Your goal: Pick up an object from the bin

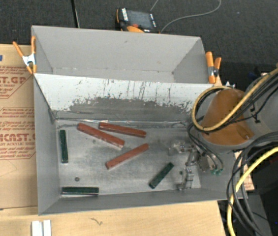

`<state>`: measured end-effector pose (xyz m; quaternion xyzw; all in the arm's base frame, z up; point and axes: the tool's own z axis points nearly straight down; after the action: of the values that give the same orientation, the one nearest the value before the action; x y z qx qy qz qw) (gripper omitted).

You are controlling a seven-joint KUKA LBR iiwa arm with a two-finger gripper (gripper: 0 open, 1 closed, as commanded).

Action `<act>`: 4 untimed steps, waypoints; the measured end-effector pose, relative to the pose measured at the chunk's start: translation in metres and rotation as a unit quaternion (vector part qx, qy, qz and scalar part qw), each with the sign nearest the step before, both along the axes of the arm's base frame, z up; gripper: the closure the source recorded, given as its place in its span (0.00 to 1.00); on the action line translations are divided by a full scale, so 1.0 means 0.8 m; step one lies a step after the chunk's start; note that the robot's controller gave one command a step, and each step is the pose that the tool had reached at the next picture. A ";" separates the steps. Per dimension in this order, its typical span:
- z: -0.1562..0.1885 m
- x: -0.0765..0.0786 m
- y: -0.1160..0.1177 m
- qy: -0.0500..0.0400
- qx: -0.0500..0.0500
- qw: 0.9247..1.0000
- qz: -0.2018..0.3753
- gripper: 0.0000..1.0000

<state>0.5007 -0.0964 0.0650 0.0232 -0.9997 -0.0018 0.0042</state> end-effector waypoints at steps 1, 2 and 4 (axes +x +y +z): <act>0.005 0.004 -0.002 -0.004 -0.002 1.000 -0.001 1.00; 0.005 0.004 -0.002 -0.004 -0.002 1.000 -0.001 0.00; 0.005 -0.004 0.037 -0.004 -0.001 1.000 0.006 1.00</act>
Offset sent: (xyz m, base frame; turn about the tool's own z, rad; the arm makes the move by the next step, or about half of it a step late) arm 0.0000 0.0000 0.0000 0.0000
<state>0.4972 -0.0668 0.0693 0.0294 -0.9996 -0.0002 0.0004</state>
